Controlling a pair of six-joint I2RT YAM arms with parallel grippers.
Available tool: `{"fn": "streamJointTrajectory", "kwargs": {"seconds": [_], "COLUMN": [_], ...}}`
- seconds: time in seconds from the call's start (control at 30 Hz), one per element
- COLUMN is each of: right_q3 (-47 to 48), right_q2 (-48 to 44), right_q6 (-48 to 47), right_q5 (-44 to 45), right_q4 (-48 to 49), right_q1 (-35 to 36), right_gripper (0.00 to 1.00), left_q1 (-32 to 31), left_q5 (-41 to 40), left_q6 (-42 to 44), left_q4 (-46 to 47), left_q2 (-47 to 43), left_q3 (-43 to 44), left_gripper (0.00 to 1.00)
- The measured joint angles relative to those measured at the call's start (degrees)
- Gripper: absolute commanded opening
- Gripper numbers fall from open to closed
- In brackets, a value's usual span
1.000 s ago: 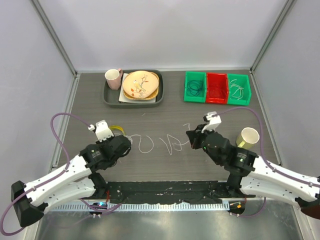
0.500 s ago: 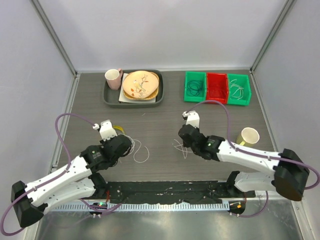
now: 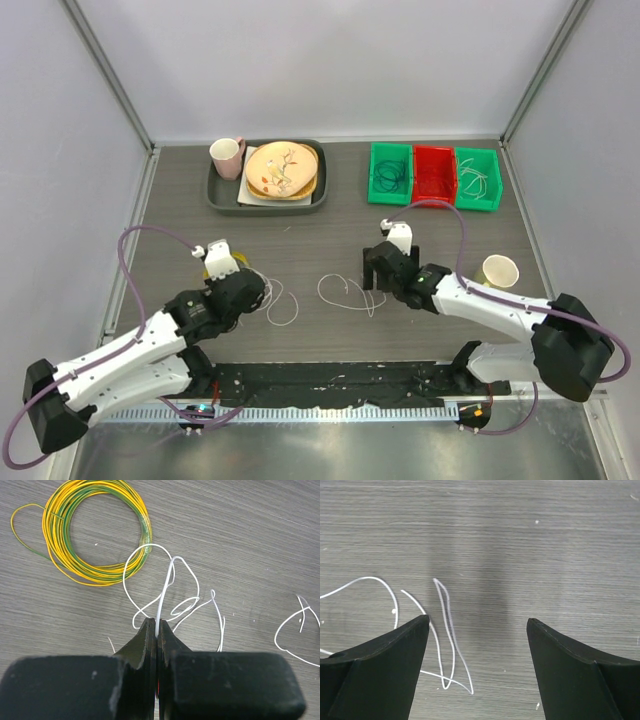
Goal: Untangle the cables
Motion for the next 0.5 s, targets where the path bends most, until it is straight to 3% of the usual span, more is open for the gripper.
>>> {"fn": "streamJointTrajectory", "kwargs": {"seconds": [0.33, 0.5], "right_q3": [-6.67, -6.99], "right_q2": [-0.81, 1.27], "right_q6": [1.18, 0.11], "right_q5": [-10.80, -15.47], "right_q4": [6.60, 11.08], "right_q1": [-3.56, -3.56], "right_gripper": [0.82, 0.74], "left_q1": [0.00, 0.00], "left_q5": [0.87, 1.36], "left_q6": [0.52, 1.05], "left_q4": [1.60, 1.97], "left_q2": [2.67, 3.26], "left_q3": [0.00, 0.00], "left_gripper": [0.00, 0.00]}}
